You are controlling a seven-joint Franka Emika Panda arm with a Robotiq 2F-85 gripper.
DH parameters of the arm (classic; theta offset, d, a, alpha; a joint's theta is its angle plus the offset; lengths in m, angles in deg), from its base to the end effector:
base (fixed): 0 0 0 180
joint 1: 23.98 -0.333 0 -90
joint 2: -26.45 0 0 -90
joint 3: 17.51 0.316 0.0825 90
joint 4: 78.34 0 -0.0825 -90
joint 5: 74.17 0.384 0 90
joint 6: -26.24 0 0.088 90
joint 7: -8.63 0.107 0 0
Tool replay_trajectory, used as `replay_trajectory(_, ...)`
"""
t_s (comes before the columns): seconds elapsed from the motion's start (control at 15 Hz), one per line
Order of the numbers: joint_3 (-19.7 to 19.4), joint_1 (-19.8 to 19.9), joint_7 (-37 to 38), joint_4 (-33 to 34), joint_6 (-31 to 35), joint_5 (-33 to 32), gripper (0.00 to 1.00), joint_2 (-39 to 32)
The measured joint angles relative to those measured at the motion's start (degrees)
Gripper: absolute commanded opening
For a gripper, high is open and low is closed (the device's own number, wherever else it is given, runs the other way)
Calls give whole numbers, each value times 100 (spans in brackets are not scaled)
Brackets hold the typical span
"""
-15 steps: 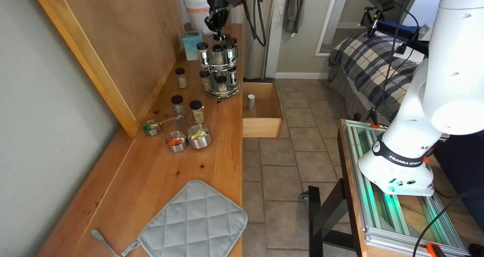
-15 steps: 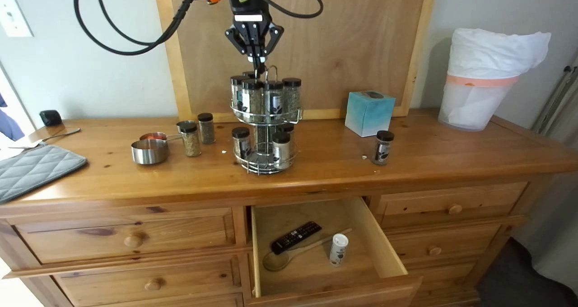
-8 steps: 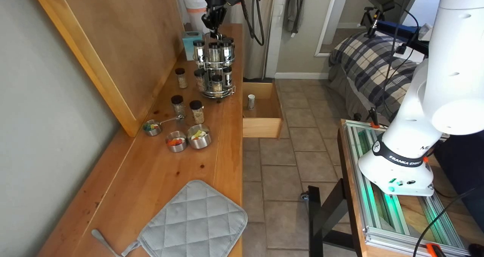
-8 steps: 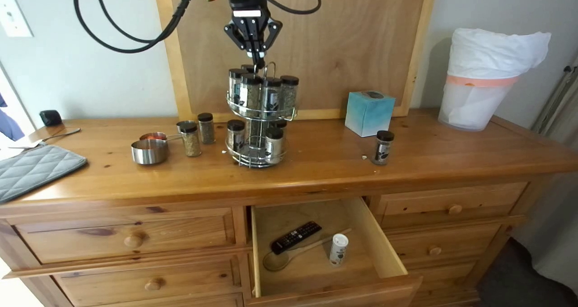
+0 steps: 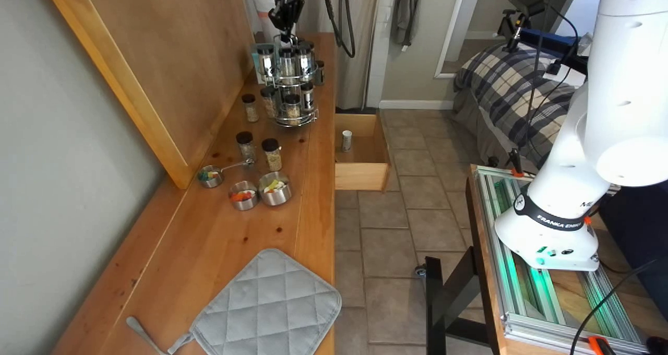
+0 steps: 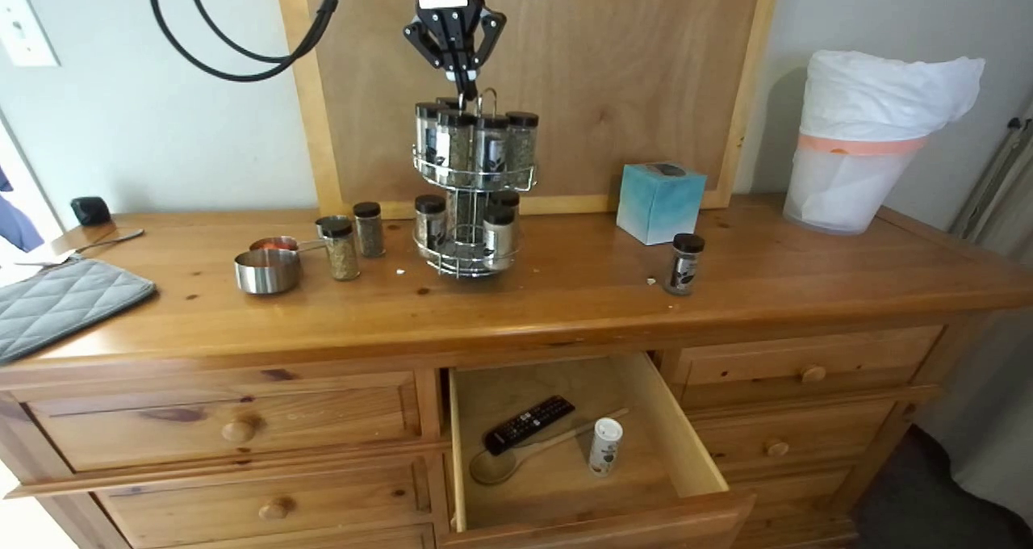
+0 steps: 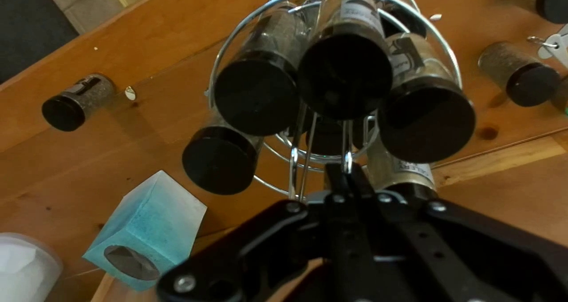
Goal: Move the silver stand backwards.
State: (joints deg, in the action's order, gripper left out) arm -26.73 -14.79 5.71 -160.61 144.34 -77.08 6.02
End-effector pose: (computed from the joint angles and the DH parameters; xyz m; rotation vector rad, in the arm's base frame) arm 0.6619 -0.2049 0.5195 2.9474 -0.3478 0.3727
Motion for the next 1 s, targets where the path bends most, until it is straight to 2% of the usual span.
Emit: replay_trajectory(1.0,-98,-27,300,2322,-422,-547,4,-1595)
